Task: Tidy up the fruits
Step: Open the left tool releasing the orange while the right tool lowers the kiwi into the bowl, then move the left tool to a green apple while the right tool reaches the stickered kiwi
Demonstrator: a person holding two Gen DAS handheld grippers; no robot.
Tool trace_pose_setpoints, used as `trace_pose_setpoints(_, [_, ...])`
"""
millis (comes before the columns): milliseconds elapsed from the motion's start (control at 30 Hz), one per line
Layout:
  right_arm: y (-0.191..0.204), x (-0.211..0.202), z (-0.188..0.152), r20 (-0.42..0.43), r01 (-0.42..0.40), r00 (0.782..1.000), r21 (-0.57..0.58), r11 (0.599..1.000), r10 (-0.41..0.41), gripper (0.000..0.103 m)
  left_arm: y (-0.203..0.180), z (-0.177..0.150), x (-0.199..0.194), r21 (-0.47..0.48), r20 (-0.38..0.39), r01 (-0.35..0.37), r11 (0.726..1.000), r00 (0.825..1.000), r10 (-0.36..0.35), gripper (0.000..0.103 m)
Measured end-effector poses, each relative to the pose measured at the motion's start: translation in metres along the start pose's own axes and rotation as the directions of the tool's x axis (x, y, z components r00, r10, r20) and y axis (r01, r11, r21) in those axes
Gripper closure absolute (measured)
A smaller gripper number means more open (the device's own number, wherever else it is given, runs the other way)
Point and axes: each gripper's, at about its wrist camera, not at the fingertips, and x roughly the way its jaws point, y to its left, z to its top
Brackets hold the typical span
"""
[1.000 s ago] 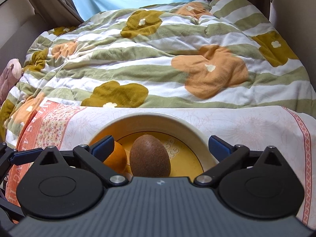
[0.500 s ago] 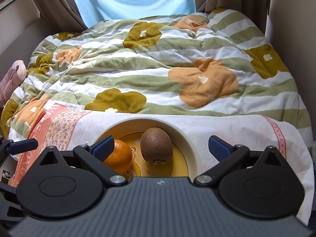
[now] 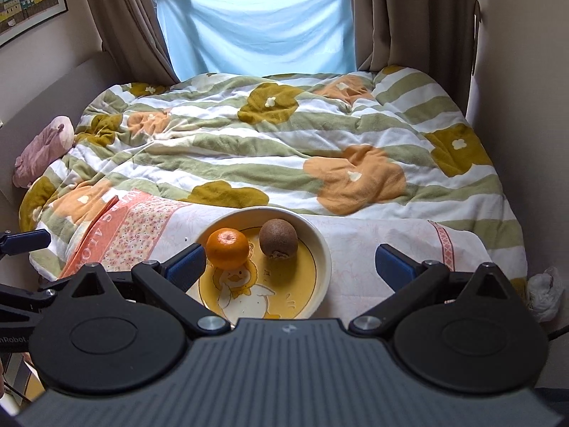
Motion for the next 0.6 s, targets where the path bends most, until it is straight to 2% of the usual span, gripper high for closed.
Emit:
trace_pose_setpoints(233, [-0.004, -0.038, -0.041, -0.023, 0.010, 1.000, 0.038, 0.999, -0.009, 0.000, -0.004, -0.022, -0.034, -0.080, -0.007, -0.027, 0.996, 1.000, 0.027, 0.007])
trace_pose_setpoints(400, [0.002, -0.056, -0.072, -0.038, 0.041, 0.999, 0.079, 0.996, -0.038, 0.000, 0.000, -0.042, -0.044, -0.133, -0.022, -0.033, 0.991, 0.999, 0.030, 0.007])
trace_pose_setpoints(600, [0.016, -0.060, -0.104, -0.061, 0.112, 0.993, 0.144, 0.983, -0.104, 0.000, 0.011, -0.066, -0.036, -0.119, -0.063, -0.012, 0.993, 0.998, 0.004, 0.007])
